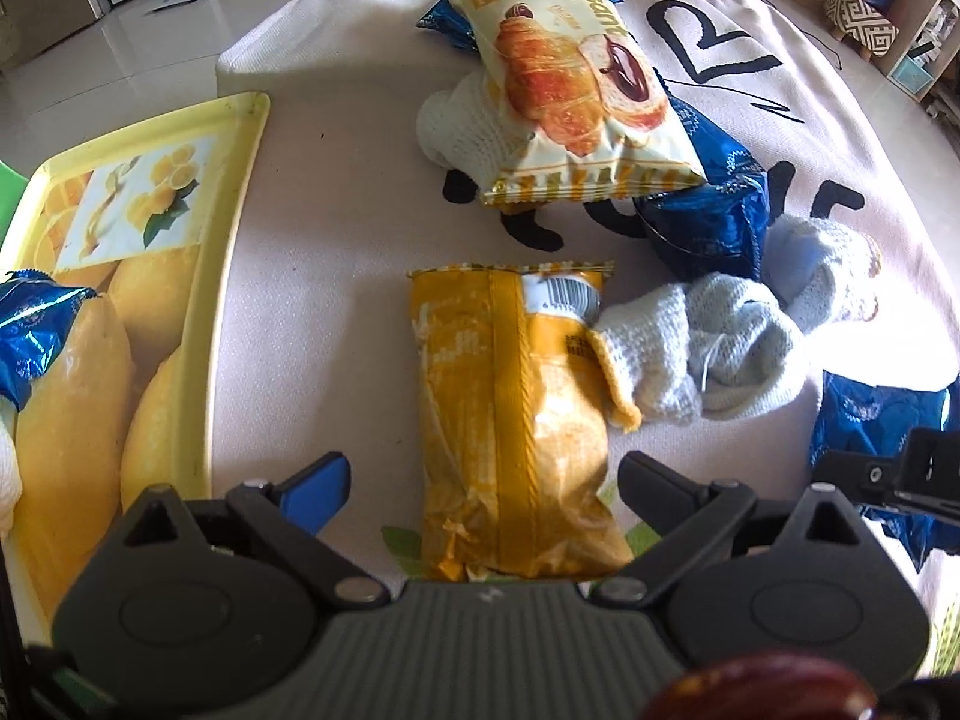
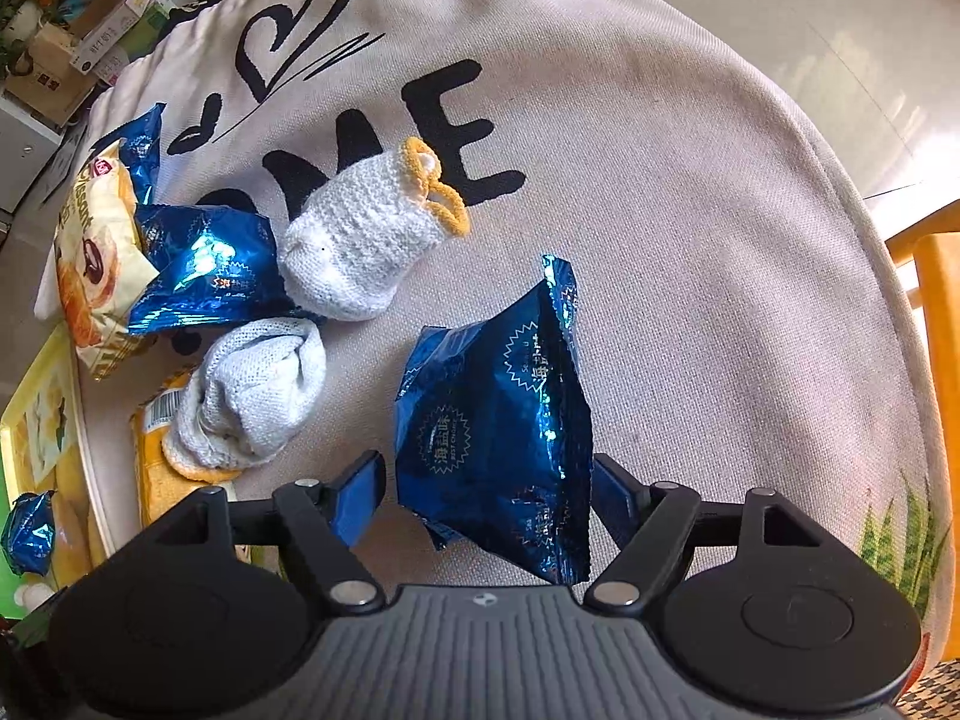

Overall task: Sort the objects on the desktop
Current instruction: 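Close the left tool on the yellow chip bag while the right tool holds the blue packet, then lift and carry the chip bag and blue packet over the yellow tray with both tools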

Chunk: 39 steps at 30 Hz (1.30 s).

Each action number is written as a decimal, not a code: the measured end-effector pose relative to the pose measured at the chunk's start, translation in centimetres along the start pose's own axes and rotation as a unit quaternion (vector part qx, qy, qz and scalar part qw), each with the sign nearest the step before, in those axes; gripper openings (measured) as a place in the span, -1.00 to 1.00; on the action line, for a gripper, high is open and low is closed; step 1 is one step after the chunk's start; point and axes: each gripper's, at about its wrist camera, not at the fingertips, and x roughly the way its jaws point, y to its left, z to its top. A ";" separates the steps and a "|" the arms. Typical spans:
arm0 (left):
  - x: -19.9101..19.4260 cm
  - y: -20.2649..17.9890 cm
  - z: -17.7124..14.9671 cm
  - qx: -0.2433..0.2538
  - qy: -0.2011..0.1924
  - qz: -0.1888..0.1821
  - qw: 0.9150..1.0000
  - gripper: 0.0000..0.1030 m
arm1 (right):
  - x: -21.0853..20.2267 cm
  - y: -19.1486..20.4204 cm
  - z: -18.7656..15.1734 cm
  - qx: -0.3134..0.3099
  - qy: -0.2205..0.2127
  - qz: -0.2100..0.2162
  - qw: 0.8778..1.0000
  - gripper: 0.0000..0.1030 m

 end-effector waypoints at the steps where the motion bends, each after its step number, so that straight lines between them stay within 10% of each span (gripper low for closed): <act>1: 0.2 -0.2 0.0 0.005 0.002 0.001 1.000 0.99 | 0.1 0.0 0.0 0.000 0.002 -0.002 1.000 0.46; 20: 1.5 -0.9 0.2 0.023 0.007 0.023 0.999 0.98 | 1.0 0.8 -0.1 -0.027 -0.007 -0.022 0.999 0.50; 25: 0.0 -2.1 -0.3 0.040 -0.006 0.015 0.999 0.27 | 0.4 1.1 -0.2 -0.036 -0.024 -0.005 0.999 0.16; 39: -4.5 -1.0 0.1 -0.008 -0.011 -0.076 0.997 0.21 | -3.3 1.8 0.0 -0.030 -0.057 0.057 0.996 0.16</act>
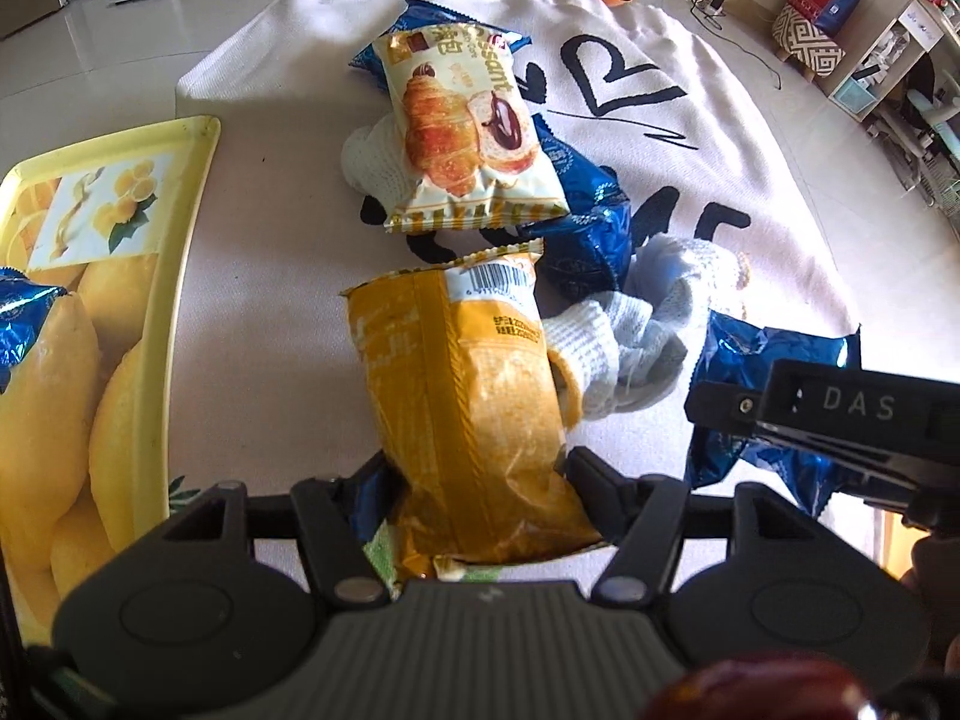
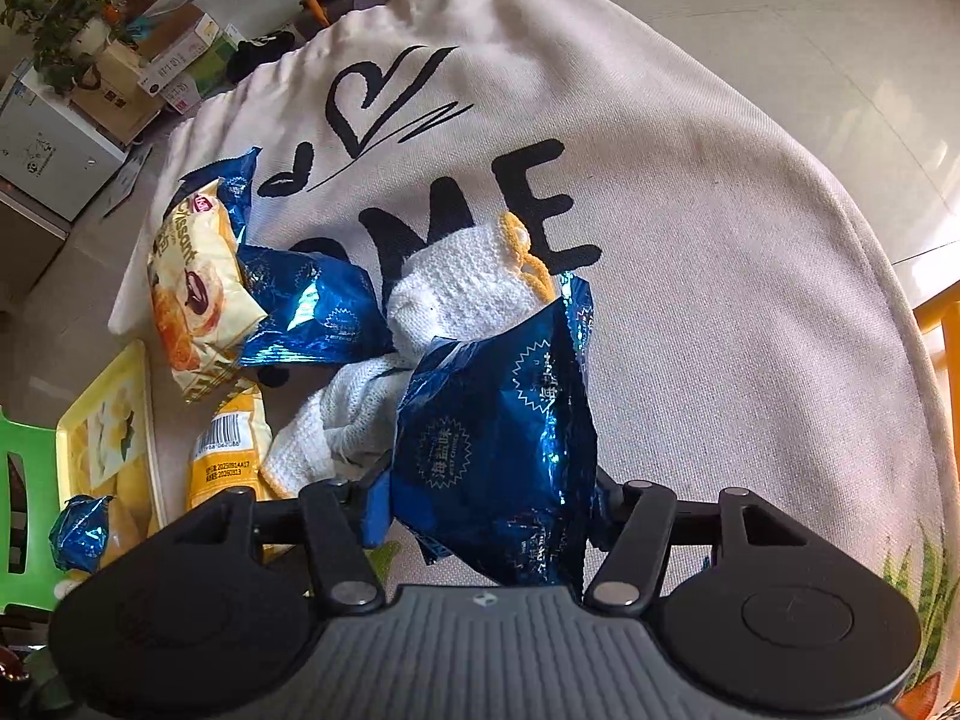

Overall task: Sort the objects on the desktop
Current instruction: 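Lift and carry the chip bag and blue packet over the yellow tray with both tools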

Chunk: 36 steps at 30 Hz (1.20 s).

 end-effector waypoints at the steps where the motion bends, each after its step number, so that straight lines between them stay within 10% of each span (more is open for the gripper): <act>1: -0.4 -0.1 0.1 0.003 -0.005 -0.003 1.000 0.21 | -0.4 0.0 0.0 -0.001 -0.004 0.004 1.000 0.16; 22: -8.6 0.4 2.4 -0.022 -0.094 -0.024 0.995 0.21 | -5.5 2.8 0.8 -0.014 -0.053 0.063 0.996 0.16; 36: -12.4 6.6 6.0 -0.076 -0.145 0.024 0.986 0.21 | -7.1 7.6 0.6 -0.075 -0.070 0.118 0.988 0.16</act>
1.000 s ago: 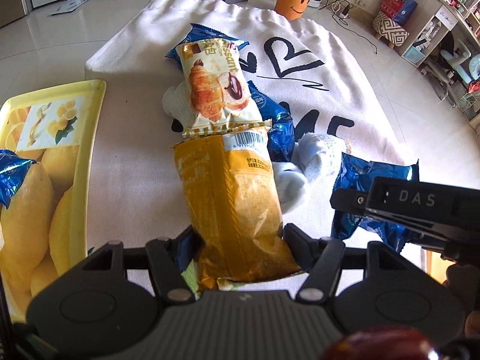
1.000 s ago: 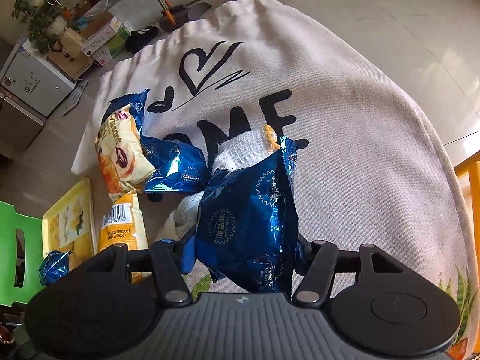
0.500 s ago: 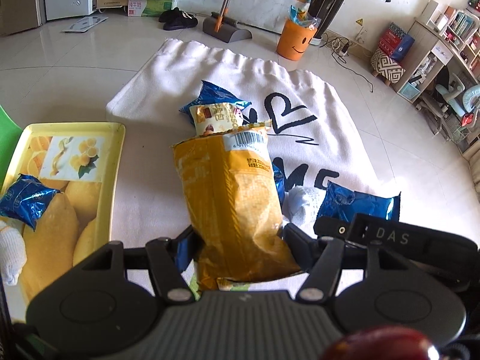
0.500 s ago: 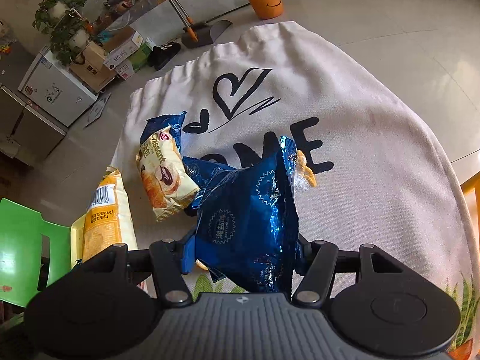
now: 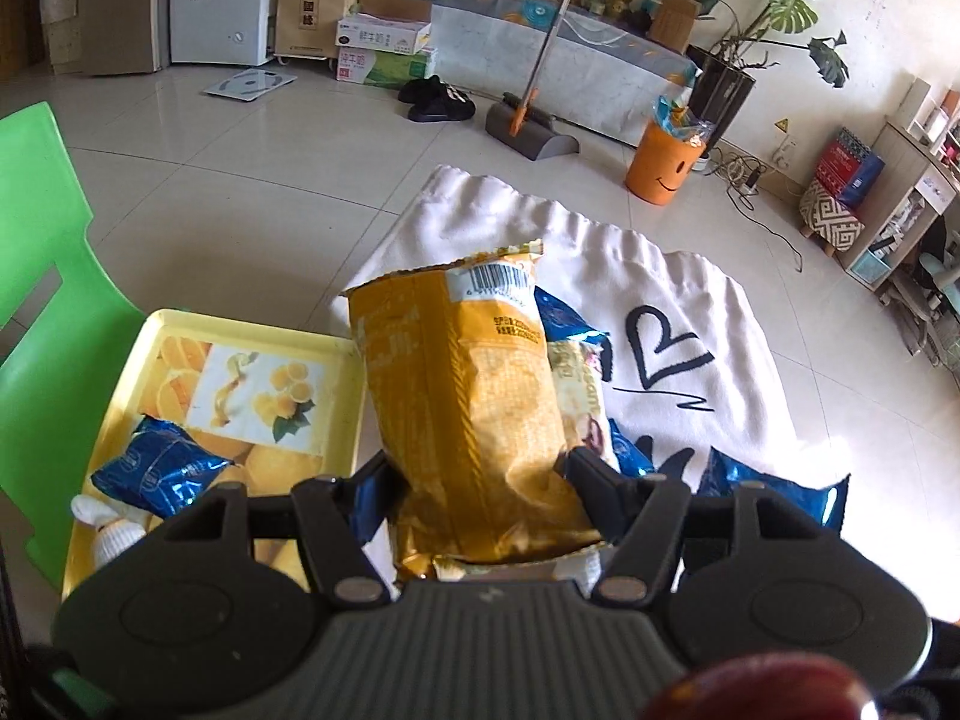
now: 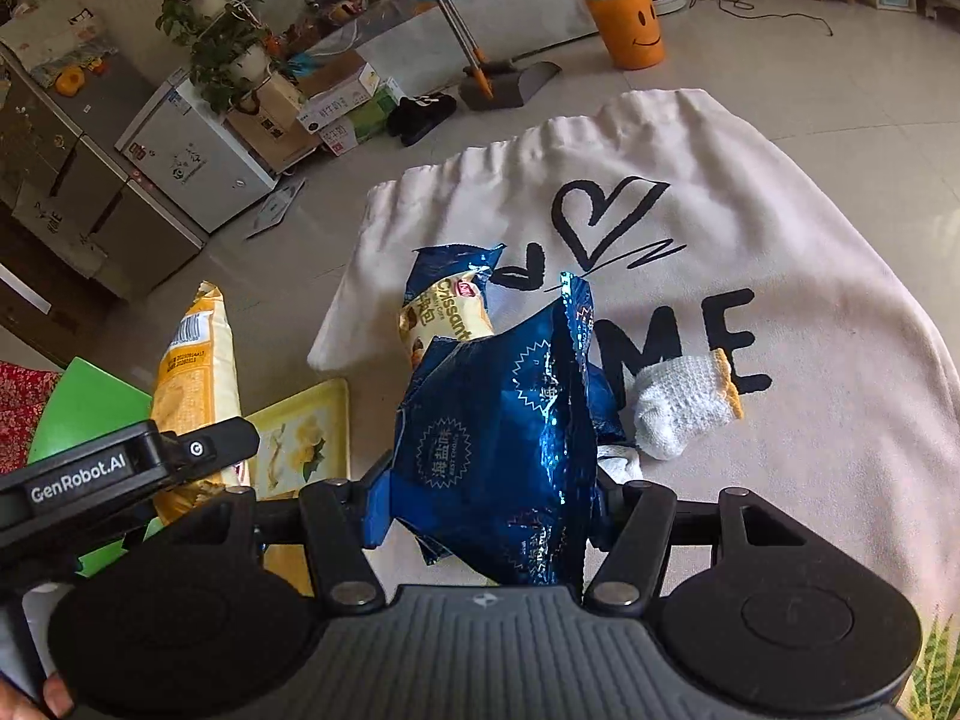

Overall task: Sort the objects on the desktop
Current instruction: 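Lift and carry the chip bag and blue packet over the yellow tray with both tools, then open both tools to drop the chip bag and blue packet onto the tray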

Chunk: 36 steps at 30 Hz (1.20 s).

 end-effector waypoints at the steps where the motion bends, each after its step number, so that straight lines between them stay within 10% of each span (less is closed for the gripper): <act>1: 0.1 0.7 0.3 -0.006 0.000 0.006 1.000 0.21 | 0.3 0.4 -0.1 -0.001 0.004 0.008 1.000 0.16; 31: 6.6 15.3 4.9 -0.095 0.019 0.073 0.993 0.21 | 13.8 13.2 -8.0 -0.084 0.155 0.134 0.975 0.18; 36: 6.5 15.6 5.1 -0.083 0.011 0.107 0.991 0.56 | 14.7 14.2 -8.7 -0.090 0.164 0.142 0.972 0.35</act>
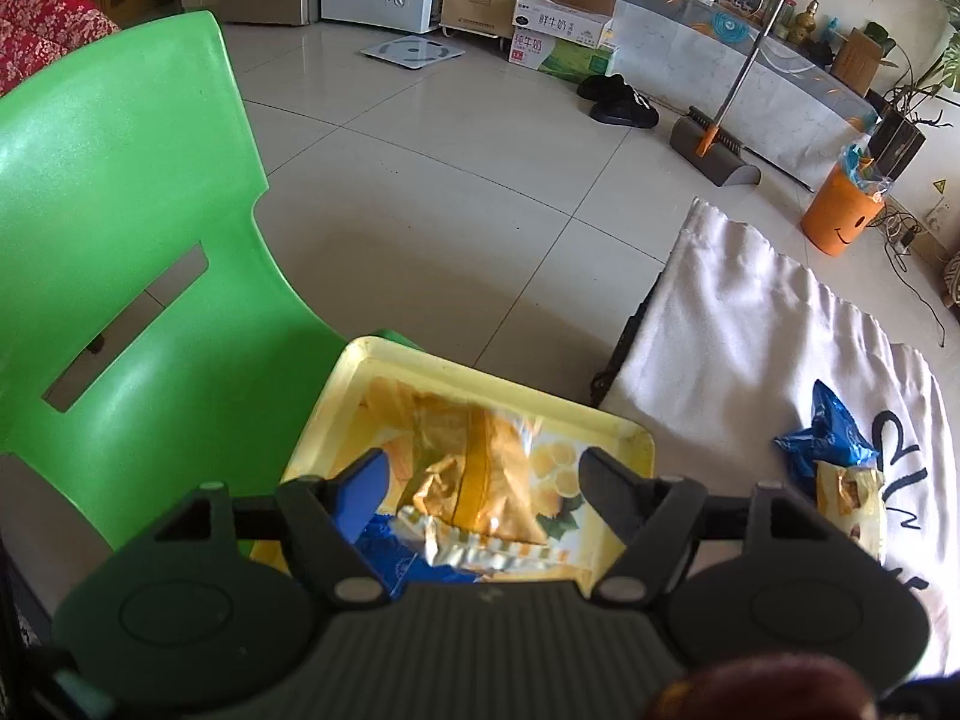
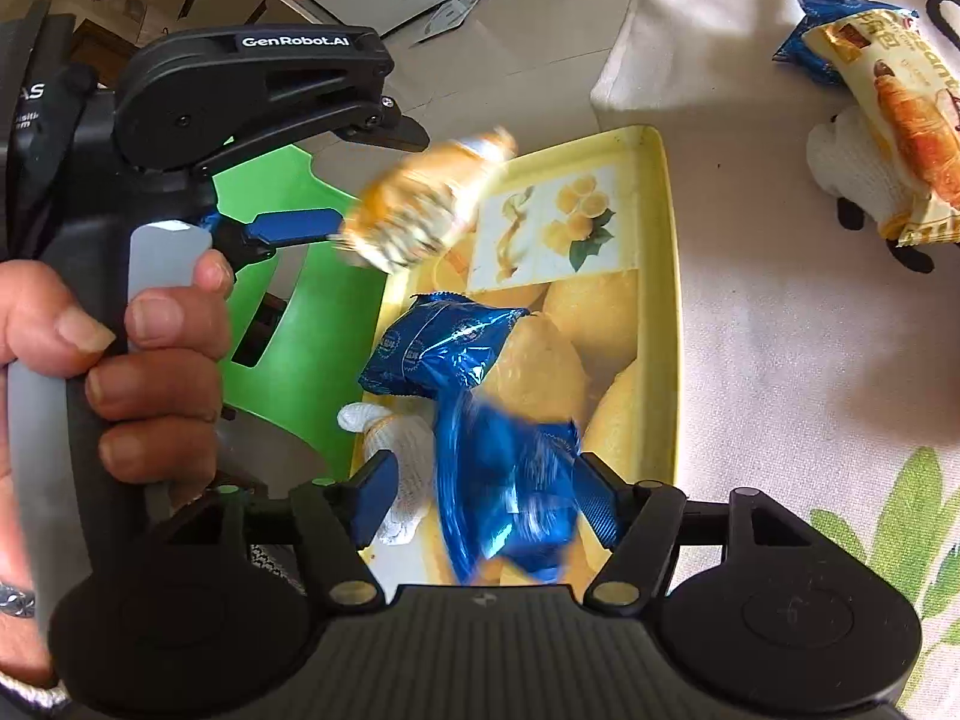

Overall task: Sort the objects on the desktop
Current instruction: 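Open both tools to drop the chip bag and blue packet onto the tray, then move the right tool to the white knit glove while the left tool returns to the pile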

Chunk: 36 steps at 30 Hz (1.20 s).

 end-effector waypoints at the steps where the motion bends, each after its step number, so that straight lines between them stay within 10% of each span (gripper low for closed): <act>1: -0.1 0.0 0.0 -0.005 0.000 -0.001 1.000 0.62 | -0.1 0.2 -0.1 -0.005 0.000 0.002 1.000 0.36; 36: -2.4 -6.0 -4.2 0.059 0.002 0.010 0.998 0.99 | -9.3 -5.5 2.1 0.021 -0.082 -0.128 0.988 0.48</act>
